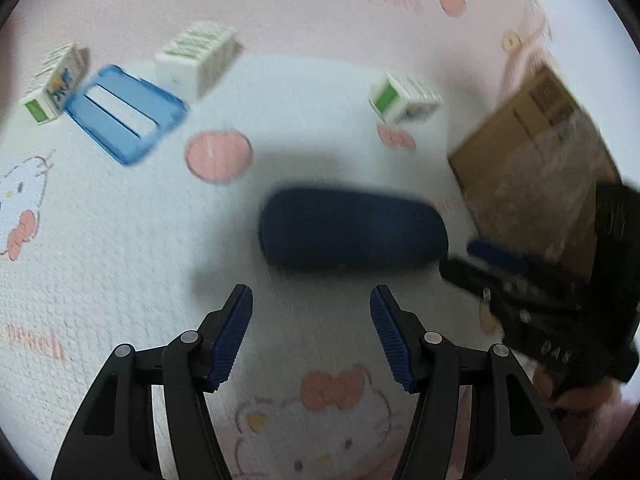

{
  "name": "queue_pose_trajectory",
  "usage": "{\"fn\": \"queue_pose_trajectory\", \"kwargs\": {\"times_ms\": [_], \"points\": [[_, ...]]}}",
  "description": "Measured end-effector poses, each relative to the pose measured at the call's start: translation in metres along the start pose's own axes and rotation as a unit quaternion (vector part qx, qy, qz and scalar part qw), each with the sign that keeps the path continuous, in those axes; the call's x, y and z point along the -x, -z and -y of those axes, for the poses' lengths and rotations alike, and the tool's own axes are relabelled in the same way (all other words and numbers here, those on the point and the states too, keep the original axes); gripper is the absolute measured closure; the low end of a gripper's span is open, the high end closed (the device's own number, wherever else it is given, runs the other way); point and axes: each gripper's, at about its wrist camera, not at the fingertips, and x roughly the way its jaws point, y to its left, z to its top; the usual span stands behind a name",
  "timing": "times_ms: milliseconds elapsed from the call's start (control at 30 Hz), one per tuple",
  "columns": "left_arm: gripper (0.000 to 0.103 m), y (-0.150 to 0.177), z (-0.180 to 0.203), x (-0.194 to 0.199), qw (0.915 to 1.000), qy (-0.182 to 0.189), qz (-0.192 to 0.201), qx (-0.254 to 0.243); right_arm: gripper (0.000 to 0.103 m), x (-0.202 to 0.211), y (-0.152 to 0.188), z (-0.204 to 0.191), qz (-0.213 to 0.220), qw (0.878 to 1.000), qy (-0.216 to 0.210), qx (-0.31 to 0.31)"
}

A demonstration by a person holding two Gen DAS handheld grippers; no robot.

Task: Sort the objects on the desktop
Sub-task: 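Close the left gripper on the navy glasses case and lift it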

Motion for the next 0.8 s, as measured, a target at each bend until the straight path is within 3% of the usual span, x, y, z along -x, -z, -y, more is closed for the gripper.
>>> {"fn": "queue_pose_trajectory", "kwargs": {"times_ms": [367,600,800], "points": [[0.038,-0.030,-0.021,-0.027,0.9980,0.027,0.005,0.058,0.047,-0.022,-0.009,0.027,-0.016,0.994,-0.031,-0.106],[0.041,-0.032,-0.032,-0.038,0.9925,0.079,0.002,0.093,0.049,-0.031,-0.008,0.031,0.003,0.991,-0.062,-0.122],[0.043,-0.030,-0.033,-0.036,0.9917,0.083,0.005,0.098,0.050,-0.034,-0.011,0.035,0.003,0.988,-0.070,-0.137]]}}
